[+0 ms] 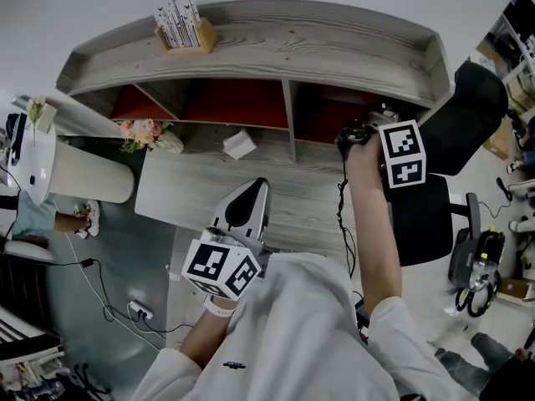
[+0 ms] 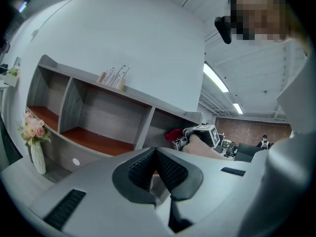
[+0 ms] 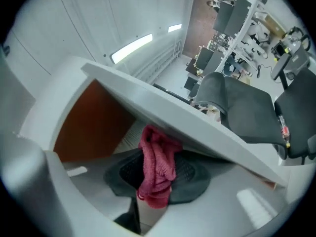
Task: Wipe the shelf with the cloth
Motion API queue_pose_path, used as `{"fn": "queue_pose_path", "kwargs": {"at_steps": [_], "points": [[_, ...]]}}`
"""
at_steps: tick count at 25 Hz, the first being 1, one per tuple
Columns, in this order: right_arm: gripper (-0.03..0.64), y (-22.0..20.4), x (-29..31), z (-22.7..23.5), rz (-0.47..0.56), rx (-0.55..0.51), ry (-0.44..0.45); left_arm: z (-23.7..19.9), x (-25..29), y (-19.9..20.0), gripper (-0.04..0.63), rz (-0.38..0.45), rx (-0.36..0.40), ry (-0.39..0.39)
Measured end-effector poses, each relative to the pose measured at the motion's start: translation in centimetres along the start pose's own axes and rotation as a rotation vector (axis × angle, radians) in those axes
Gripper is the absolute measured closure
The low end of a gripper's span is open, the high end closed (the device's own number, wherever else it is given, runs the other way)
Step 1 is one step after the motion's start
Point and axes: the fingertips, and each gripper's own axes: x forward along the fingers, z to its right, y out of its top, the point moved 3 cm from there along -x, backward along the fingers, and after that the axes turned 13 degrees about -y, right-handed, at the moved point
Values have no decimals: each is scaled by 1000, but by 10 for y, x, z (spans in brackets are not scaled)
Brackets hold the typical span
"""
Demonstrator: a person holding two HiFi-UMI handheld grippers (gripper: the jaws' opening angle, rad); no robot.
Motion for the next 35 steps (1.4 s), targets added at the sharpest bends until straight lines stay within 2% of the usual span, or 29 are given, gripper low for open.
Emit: {"fn": "queue_pose_path", "kwargs": {"at_steps": [6, 11, 14, 18, 25, 31, 35], "points": [[505, 17, -22, -14, -5, 78, 80, 1, -2, 0, 589, 5, -1, 7], [506, 26, -47, -20, 19, 64, 150, 3, -1, 0, 589, 5, 0, 6], [506, 25, -50, -14, -3, 82, 148, 7, 0, 0, 589, 2, -1, -4], [505, 15, -44, 13, -79, 149, 52, 9, 0, -1, 589, -1, -3, -6], [505, -10, -35, 56, -104, 83, -89, 2, -14, -7, 589, 2, -20, 22], [505, -34, -34, 99, -140, -29, -212, -2, -25, -11, 589, 2, -34, 43], [505, -48, -36, 118, -138, -218, -271, -6, -31, -15, 589, -2, -45, 55]]}}
